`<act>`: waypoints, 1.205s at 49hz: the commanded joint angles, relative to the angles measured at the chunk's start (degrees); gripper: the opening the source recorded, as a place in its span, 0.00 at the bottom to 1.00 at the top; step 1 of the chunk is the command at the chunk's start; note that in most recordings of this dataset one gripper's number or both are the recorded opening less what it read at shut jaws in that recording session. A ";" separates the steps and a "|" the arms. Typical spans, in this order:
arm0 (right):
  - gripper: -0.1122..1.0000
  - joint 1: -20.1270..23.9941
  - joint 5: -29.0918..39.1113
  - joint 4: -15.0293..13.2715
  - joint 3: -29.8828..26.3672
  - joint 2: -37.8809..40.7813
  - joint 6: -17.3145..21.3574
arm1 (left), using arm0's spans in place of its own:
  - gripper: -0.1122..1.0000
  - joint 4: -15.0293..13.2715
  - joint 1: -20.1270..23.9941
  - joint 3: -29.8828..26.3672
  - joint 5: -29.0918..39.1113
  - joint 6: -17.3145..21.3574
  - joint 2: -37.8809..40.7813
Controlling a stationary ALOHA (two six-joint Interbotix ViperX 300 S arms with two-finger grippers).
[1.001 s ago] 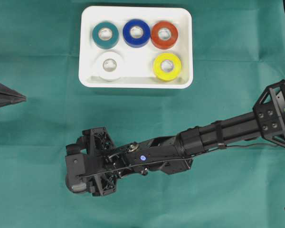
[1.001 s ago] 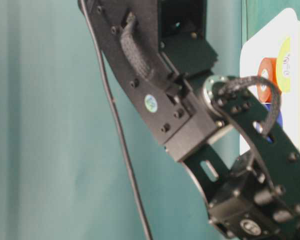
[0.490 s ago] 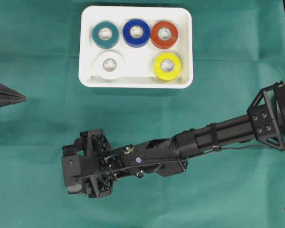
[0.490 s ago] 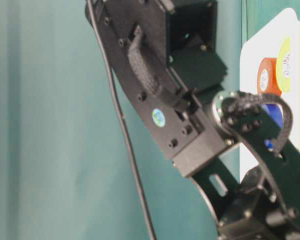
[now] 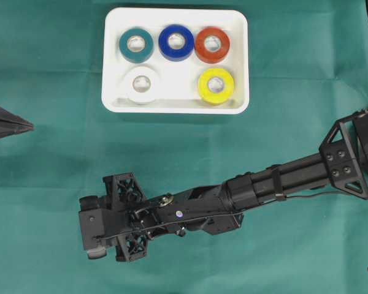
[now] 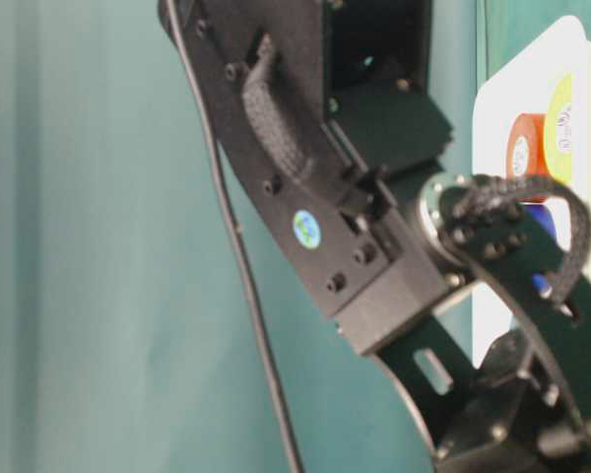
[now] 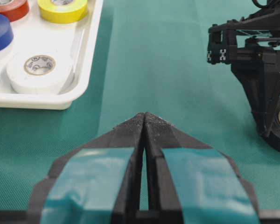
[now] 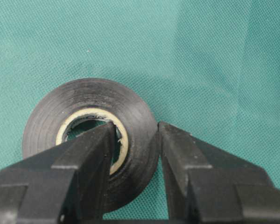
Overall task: Put the tape into the white case with the right arm.
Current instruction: 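Move the right gripper left to the black tape and grasp it, then lift the black tape and carry it into the tray's center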
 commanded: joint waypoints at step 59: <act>0.10 -9.58 8.35 -3.87 -0.44 -12.66 0.35 | 0.10 -0.09 -0.09 -0.62 -0.62 -0.09 0.44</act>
